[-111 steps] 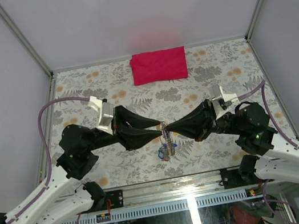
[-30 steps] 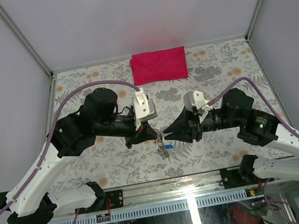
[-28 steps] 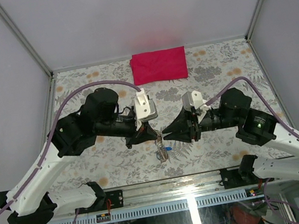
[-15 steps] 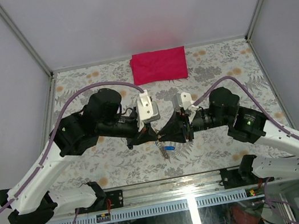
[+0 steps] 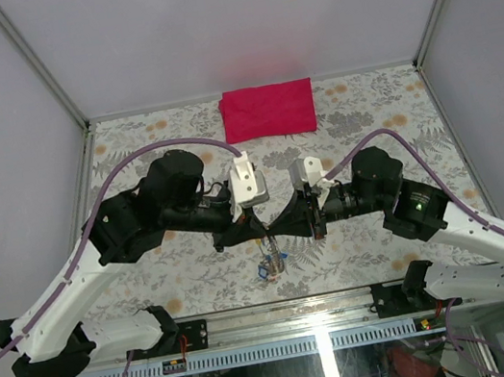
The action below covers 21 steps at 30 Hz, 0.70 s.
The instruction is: Put the keys on the keyring
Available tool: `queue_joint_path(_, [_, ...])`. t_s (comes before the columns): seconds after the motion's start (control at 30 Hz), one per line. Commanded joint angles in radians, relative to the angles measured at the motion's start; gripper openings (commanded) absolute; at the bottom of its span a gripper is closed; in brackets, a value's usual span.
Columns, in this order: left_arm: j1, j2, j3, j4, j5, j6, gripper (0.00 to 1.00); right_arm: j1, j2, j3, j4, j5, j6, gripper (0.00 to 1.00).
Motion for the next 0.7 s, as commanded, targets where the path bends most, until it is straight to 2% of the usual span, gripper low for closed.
queue_joint_path(0.0, [-0.005, -0.060, -0.007, 0.093, 0.002, -0.022, 0.20, -0.003, -0.038, 0.025, 0.037, -0.023, 0.002, 0.00])
queue_joint_path(0.07, [-0.005, -0.092, -0.038, 0.134, 0.011, -0.036, 0.28, -0.003, -0.048, 0.025, 0.039, -0.027, 0.004, 0.00])
queue_joint_path(0.17, [-0.005, -0.132, -0.081, 0.195, 0.032, -0.057, 0.35, -0.003, -0.059, 0.027, 0.040, -0.034, 0.007, 0.00])
queue_joint_path(0.67, [-0.005, -0.159, -0.163, 0.308, 0.067, -0.094, 0.37, -0.002, -0.092, 0.028, 0.074, -0.052, 0.035, 0.00])
